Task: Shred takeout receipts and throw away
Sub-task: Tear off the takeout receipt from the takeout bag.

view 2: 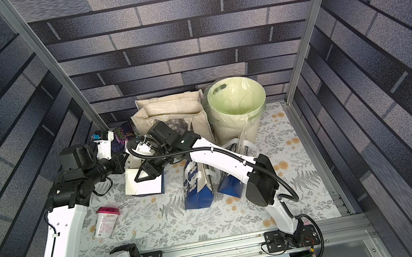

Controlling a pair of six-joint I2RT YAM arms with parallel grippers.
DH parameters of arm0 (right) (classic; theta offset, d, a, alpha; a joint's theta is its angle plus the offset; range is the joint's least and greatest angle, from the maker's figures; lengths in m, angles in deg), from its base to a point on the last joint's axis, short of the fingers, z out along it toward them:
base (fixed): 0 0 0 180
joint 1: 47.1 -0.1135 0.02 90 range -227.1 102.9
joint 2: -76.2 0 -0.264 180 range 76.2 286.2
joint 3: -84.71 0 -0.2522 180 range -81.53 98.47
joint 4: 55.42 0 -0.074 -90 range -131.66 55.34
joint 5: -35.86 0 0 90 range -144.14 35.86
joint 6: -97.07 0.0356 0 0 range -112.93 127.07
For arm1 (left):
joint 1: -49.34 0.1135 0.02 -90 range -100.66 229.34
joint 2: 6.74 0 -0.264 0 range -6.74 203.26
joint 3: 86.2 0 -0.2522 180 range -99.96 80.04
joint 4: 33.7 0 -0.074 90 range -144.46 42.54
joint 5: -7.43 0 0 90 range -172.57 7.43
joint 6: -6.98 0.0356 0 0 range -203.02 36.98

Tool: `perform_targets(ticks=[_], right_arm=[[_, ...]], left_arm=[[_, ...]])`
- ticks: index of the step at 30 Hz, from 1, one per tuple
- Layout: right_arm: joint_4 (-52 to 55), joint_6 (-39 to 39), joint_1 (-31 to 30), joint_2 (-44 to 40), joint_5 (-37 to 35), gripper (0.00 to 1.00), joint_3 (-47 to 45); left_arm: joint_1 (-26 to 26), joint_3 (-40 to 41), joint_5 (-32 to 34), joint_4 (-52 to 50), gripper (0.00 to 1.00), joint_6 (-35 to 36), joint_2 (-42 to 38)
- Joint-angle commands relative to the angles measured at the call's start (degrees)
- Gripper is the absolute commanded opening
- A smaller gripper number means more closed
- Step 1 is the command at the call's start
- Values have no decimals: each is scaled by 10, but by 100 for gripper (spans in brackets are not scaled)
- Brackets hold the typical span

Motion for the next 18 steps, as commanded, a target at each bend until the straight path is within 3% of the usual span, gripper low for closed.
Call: perform_targets(ticks=[1,9,18], right_arm=[[17,3,0,-46,1,48,-30],[-17,33,1,-74,4,48,-81],[-81,77,-1,-55,-12,33,-89]], left_arm=[[0,7,16,30,0,-12,-2],[2,11,18,32,0,-13,-3],[1,18,6,40,0,-20,-6]])
